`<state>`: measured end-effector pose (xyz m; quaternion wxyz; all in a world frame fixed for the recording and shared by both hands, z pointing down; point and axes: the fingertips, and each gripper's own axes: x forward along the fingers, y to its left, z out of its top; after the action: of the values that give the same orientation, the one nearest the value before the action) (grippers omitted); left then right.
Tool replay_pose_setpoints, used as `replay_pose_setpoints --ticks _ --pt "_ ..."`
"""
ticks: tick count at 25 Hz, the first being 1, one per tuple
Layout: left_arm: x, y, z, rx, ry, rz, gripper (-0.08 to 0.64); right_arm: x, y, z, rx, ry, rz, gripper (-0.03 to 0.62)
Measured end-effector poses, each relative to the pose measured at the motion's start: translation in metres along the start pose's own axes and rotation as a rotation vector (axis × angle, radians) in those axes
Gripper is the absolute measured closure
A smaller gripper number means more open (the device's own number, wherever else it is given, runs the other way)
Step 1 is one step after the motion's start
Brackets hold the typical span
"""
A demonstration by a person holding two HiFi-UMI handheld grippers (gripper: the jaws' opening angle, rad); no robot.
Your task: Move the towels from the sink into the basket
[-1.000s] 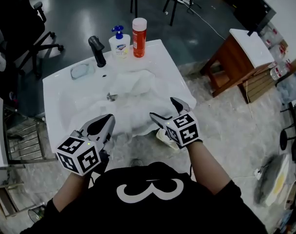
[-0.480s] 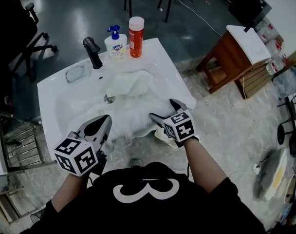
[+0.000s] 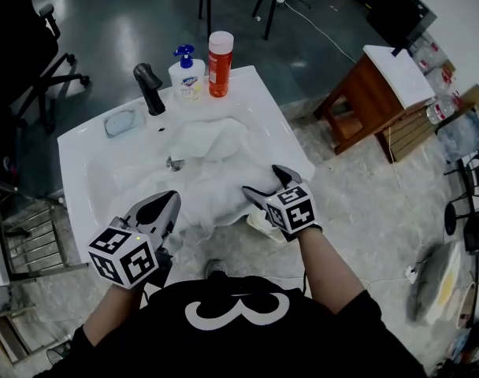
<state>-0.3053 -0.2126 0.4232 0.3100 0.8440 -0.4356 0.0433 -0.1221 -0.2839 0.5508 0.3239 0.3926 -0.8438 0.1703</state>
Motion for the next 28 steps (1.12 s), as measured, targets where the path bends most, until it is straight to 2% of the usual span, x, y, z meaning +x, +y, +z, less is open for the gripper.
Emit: replay_pose_setpoints --ticks 3,4,7,10,13,18,28 --pt "0.001 -0.002 -0.002 0.003 0.012 -0.006 0.555 -0.002 0.001 0.0 0.003 0.003 -0.004 0.201" --pt "0.002 -0.003 -0.002 0.005 0.015 -0.008 0.555 -0.004 0.004 0.0 0.001 0.002 -0.005 0.237" --pt "0.006 -0.005 -0.004 0.007 0.022 -0.017 0.555 -0.008 0.014 0.0 -0.017 -0.007 0.001 0.411" --pt "0.01 -0.01 -0.006 0.011 0.032 -0.028 0.555 -0.01 0.02 0.0 -0.026 -0.008 0.009 0.498" --pt "0.008 -0.014 -0.004 0.018 0.029 -0.033 0.555 -0.01 0.02 -0.002 0.004 -0.004 0.021 0.518" --pt "0.0 -0.017 0.001 0.021 0.008 -0.032 0.555 -0.014 0.02 0.001 0.177 -0.033 0.097 0.528" --pt "-0.001 -0.027 0.007 0.034 -0.003 -0.041 0.555 -0.063 0.034 0.043 0.318 -0.248 0.227 0.529"
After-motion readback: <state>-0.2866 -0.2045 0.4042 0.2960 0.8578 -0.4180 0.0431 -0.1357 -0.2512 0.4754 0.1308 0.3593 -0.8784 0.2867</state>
